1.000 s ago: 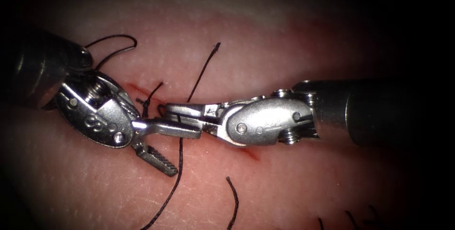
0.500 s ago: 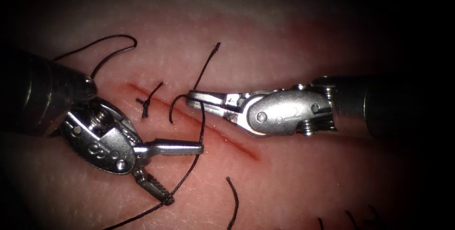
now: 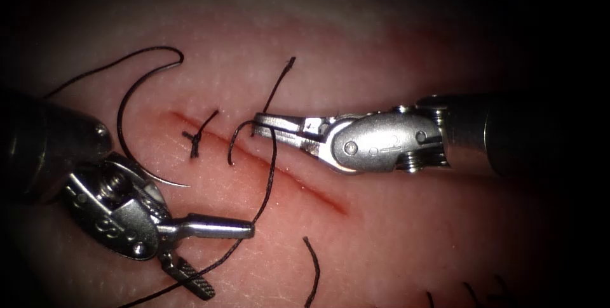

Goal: Wound Closure
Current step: Hand over the suture from the left to the right gripper

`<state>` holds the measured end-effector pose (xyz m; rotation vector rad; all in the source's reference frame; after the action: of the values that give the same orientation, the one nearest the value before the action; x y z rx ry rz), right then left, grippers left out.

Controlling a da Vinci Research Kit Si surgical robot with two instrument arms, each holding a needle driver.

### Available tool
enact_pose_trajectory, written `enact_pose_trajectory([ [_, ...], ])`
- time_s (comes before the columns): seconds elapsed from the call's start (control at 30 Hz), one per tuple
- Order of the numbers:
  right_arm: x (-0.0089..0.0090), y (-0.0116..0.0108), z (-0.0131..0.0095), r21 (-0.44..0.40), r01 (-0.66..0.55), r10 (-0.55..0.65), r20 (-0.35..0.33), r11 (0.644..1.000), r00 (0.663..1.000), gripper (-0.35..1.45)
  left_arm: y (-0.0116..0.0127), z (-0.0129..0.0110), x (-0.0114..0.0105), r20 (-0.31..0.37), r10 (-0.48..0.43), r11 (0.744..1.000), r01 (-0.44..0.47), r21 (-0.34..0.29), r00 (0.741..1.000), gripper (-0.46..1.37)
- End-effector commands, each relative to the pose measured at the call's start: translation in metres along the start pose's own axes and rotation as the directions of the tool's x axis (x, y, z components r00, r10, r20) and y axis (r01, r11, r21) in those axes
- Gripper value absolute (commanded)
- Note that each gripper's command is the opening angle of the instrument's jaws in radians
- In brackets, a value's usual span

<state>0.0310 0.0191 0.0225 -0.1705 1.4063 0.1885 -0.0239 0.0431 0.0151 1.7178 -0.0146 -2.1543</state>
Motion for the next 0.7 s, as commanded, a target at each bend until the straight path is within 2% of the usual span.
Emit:
enact_pose_trajectory([
  [0.03, 0.0, 0.0, 0.0, -0.004, 0.0, 0.0, 0.001, 1.0, 1.0, -0.35, 0.0, -0.0001, 0.0001, -0.005, 0.007, 1.0, -0.007, -0.001, 1.0, 0.69],
  [0.47, -0.0003, 0.0, 0.0, -0.001, 0.003, -0.003, 0.005, 1.0, 1.0, -0.35, 0.0013, -0.002, 0.0005, -0.03, 0.036, 0.999, -0.036, -0.016, 0.999, 0.54],
  [0.7, -0.0003, -0.0001, 0.0, -0.001, 0.004, -0.004, 0.005, 1.0, 1.0, -0.35, 0.0026, -0.003, 0.001, -0.032, 0.052, 0.997, -0.053, -0.06, 0.998, 0.54],
])
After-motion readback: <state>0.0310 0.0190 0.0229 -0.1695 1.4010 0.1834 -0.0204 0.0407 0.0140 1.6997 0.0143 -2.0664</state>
